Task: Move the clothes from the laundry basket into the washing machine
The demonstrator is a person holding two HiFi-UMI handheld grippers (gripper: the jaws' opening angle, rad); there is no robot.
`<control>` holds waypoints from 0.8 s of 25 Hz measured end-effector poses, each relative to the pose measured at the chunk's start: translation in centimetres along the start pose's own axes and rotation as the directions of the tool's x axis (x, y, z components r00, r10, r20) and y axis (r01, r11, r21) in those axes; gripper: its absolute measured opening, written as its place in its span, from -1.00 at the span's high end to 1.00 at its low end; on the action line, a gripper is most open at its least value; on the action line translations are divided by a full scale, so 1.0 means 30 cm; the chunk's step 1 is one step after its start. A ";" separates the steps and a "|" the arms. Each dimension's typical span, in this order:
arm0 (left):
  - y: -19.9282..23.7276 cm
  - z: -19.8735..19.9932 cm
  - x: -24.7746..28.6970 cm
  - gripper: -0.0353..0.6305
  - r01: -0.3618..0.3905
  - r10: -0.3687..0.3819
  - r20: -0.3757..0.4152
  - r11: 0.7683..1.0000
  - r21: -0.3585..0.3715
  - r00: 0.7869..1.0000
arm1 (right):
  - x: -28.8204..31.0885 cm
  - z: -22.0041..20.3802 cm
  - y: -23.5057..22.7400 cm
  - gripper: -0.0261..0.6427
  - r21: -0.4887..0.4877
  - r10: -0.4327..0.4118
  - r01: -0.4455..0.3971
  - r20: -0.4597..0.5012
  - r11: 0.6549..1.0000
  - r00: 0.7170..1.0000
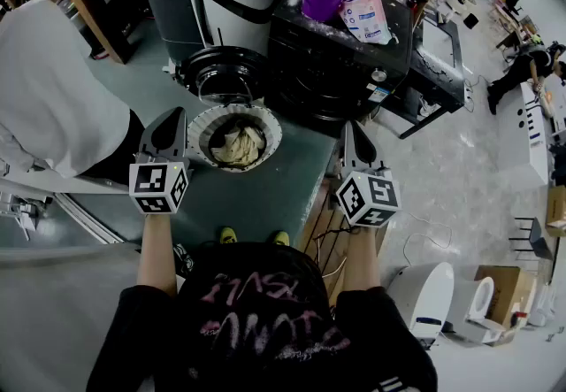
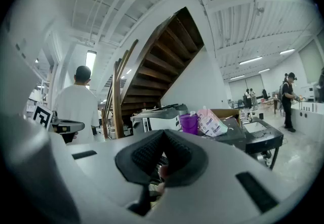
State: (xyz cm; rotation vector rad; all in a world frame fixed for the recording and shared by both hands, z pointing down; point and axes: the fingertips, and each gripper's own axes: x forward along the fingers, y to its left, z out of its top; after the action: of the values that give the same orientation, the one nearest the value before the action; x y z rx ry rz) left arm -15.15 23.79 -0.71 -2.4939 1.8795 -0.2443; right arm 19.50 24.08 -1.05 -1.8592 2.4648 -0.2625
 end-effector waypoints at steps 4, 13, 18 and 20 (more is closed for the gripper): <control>0.017 0.006 -0.013 0.86 -0.013 0.013 0.000 1.000 0.000 1.000 | 0.002 0.007 0.005 0.91 -0.005 0.006 -0.006 -0.002 1.000 1.000; 0.047 0.012 -0.033 0.86 -0.027 0.027 0.005 1.000 -0.001 1.000 | 0.017 0.013 0.031 0.91 0.016 0.017 -0.017 0.018 1.000 1.000; 0.070 0.007 -0.049 0.79 -0.032 0.032 -0.001 0.999 0.001 0.999 | 0.027 0.008 0.056 0.76 0.025 0.037 -0.038 0.016 0.999 0.999; 0.069 0.002 -0.051 0.69 -0.018 0.018 -0.005 1.000 -0.005 1.000 | 0.030 0.000 0.064 0.65 0.021 0.048 -0.049 0.012 0.999 0.999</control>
State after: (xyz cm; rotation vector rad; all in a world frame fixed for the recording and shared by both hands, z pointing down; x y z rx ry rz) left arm -17.51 24.68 -1.15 -2.4803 1.9064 -0.2456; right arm 17.42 23.73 -1.31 -1.7849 2.4851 -0.2742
